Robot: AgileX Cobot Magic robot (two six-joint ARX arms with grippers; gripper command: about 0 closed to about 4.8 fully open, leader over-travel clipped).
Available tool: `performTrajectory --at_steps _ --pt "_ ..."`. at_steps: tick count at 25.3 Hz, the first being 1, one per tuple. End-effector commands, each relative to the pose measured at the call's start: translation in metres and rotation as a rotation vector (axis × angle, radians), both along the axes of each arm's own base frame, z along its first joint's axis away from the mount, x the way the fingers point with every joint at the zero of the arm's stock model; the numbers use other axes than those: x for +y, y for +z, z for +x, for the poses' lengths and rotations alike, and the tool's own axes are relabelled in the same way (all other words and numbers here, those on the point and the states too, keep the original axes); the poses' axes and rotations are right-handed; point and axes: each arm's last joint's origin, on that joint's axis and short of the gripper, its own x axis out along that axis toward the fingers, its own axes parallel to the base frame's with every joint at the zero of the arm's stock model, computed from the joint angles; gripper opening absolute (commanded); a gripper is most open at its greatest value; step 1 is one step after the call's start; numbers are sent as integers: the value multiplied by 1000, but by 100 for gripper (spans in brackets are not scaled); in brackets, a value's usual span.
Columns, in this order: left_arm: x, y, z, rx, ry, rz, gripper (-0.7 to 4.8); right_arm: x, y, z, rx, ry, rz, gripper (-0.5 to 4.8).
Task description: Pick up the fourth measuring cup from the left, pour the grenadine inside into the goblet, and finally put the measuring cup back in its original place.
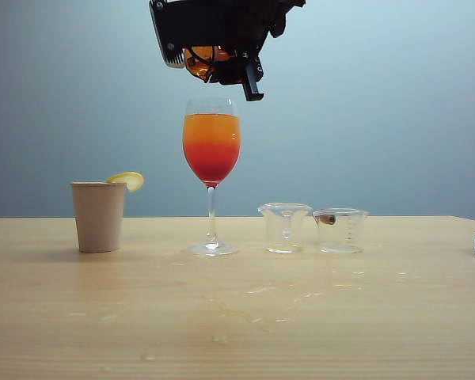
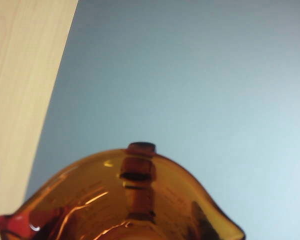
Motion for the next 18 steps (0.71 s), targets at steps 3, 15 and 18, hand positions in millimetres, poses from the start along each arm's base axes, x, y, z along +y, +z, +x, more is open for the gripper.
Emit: performTrajectory --at_steps 3,15,18 --pt "0 3 0 -19 -5 -8 -6 0 7 -1 81 -17 224 146" --pt "0 3 0 -34 -11 12 -6 -1 6 0 204 -64 443 143" --pt "0 3 0 -34 -11 12 -6 -1 6 0 227 -69 483 143"
